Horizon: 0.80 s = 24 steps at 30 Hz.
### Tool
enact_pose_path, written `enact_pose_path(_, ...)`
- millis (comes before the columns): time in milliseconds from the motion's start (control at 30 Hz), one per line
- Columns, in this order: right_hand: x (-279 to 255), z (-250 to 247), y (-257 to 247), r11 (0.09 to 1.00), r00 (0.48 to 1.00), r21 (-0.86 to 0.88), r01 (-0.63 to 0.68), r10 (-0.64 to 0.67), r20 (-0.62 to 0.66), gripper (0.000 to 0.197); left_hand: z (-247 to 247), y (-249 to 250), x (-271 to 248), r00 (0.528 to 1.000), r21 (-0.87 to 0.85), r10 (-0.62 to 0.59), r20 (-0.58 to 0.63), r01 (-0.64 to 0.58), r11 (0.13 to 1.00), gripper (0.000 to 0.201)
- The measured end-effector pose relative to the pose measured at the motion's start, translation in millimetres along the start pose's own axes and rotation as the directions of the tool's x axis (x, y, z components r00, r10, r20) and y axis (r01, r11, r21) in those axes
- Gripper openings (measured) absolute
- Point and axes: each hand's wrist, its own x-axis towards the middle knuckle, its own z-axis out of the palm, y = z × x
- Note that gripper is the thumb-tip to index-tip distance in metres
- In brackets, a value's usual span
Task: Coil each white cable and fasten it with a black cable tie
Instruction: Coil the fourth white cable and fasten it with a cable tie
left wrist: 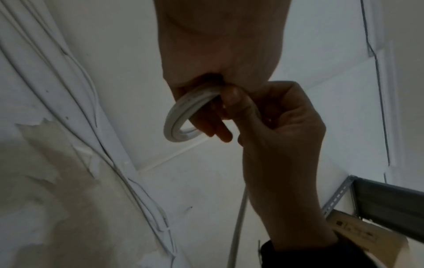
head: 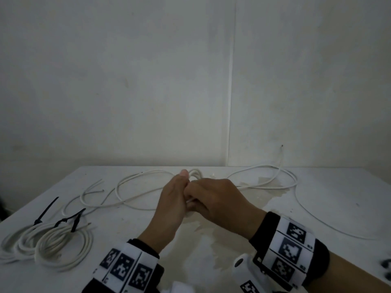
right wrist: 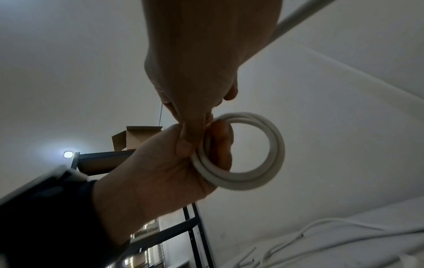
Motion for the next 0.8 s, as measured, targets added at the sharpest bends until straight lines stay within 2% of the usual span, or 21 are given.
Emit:
enact_pose_path(133,4.3,-11.4,7.5,0.996,0.997,0.054,-0.07,0.07,-0.01,0.019,2.0,1.4,-3.3,0.997,0.116,-0.001,0.072,-0.008,0.993,0.041)
enact_pose_path(233,4.3,-19.9,15.5,0.988,0.995,0.118,-0.094,0.095,-0.002,0.011,-2.9,0.8,-1.3,0.991,0.11,-0.062,0.12,0.049,0.993,0.041)
enact_pose_path(367,1.9,-26.0,28.4,0.99,0.992,0.071,-0.123,0.123,0.012,0.016,-5.6,-3.1,-4.1,0.973,0.115,-0.141,0.18,0.122,0.986,0.046)
enact_pose_path(433,-0.4,-24.4,31.1,0.979,0.984,0.097,-0.179,0.177,0.026,0.017,-3.9,-3.6,-8.0,0.965,0.107,-0.155,0.213,0.134,0.985,0.049)
enact_pose_path(567,-5.4,-26.7,38.5,0.9,0.929,0.234,-0.368,0.363,0.064,0.029,0.2,0.5,-12.6,0.965,0.063,-0.136,0.222,0.125,0.99,0.047)
enact_pose_path(733,-12.3,-27.3,44.1,0.848,0.884,0.251,-0.467,0.447,0.134,0.041,4.1,7.7,-11.6,0.966,0.003,-0.165,0.202,0.167,0.986,0.046)
enact_pose_path(800,-16.2,-26.2,46.9,0.807,0.855,0.283,-0.518,0.498,0.146,0.04,4.2,10.1,-10.5,0.97,-0.056,-0.157,0.187,0.17,0.984,0.045)
